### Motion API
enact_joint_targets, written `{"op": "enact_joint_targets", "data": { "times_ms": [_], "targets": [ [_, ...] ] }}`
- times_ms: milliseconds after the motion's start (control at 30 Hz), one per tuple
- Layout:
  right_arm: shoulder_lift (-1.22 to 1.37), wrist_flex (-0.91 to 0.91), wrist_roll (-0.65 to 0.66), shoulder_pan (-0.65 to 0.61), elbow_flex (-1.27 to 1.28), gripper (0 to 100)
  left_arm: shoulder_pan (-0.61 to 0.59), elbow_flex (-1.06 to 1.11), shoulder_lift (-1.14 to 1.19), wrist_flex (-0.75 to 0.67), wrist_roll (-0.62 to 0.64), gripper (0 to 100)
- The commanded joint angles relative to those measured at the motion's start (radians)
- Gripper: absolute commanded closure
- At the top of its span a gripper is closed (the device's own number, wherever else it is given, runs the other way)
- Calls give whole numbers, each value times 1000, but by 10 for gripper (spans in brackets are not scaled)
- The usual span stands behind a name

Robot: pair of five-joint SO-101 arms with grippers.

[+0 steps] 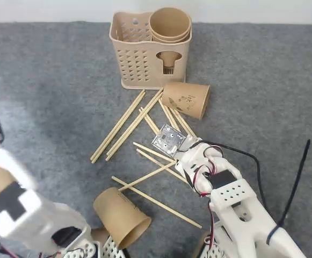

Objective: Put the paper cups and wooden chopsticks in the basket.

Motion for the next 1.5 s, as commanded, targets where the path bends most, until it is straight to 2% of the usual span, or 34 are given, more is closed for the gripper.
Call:
{"op": "enact_joint_targets", "data": {
  "times_ms": [0, 133, 233, 333, 400, 567, 767, 867, 967, 1100, 1167, 1300, 1467],
  "targets": [
    [-33, -24, 20, 1, -12, 990, 64, 35, -169, 38, -14, 987],
    [-33, -24, 21, 1, -12, 990, 114, 142, -253, 31, -18, 988],
    [-33, -24, 60, 1, -9, 990, 110, 166, -272, -32, -37, 987],
    [-33, -24, 64, -1, -8, 990, 31, 110, -267, -95, -37, 982],
    [-33, -24, 66, -1, -8, 990, -20, 64, -262, -107, -26, 939],
    [-33, -24, 66, -1, -8, 990, -64, 8, -161, -147, -23, 724],
    [-33, -22, 66, -1, -8, 990, -91, -79, 83, -275, -23, 719],
    [-33, -22, 66, -2, -6, 990, -107, -248, 255, -252, -23, 720],
    [-28, -22, 66, -4, -6, 990, -117, -478, 442, -160, -25, 719],
    [-28, -22, 66, -5, -6, 990, -115, -799, 672, 48, -135, 722],
    [-28, -24, 66, -5, -6, 990, -124, -880, 753, 41, -149, 749],
    [-28, -24, 66, -5, -6, 990, -155, -843, 761, 43, -229, 806],
    [-27, -24, 68, -5, -6, 990, -163, -604, 620, 43, -316, 768]
  ]
}}
